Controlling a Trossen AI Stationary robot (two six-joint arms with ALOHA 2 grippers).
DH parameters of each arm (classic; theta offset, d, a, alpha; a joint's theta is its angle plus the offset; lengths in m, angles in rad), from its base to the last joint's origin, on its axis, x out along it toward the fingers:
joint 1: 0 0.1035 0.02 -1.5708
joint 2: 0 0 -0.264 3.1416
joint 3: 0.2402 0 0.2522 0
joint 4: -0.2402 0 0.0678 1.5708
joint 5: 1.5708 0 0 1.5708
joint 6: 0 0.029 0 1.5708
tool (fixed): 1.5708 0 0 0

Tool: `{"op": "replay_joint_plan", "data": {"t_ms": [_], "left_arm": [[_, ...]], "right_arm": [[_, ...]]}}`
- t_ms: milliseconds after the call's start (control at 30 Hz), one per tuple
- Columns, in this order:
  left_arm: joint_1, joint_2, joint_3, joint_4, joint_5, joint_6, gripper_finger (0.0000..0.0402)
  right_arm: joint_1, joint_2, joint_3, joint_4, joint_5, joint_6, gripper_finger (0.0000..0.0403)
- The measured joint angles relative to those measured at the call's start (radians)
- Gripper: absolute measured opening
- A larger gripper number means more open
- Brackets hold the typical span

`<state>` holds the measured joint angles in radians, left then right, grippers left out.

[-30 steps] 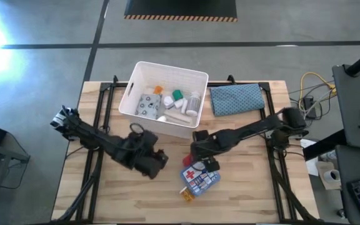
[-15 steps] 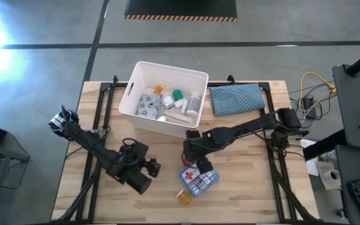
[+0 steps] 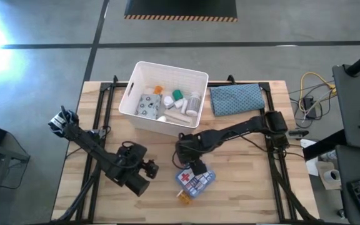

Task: Pick & place medical supplies in basket/bin
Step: Put the red bandage roll into the white bin

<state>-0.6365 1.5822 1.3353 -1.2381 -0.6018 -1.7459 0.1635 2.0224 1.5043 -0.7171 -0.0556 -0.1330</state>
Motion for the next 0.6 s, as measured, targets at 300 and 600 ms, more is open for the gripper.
{"op": "replay_joint_plan", "data": {"t_ms": [300, 600], "left_arm": [[0.0, 0.0, -0.026, -0.047, -0.002, 0.0, 0.0282], [0.001, 0.0, -0.033, -0.112, -0.002, 0.0, 0.0281]], "right_arm": [[-0.05, -0.006, 0.045, -0.001, -0.005, -0.006, 0.0235], [-0.07, 0.05, 0.013, -0.015, -0.031, 0.006, 0.0235]]}}
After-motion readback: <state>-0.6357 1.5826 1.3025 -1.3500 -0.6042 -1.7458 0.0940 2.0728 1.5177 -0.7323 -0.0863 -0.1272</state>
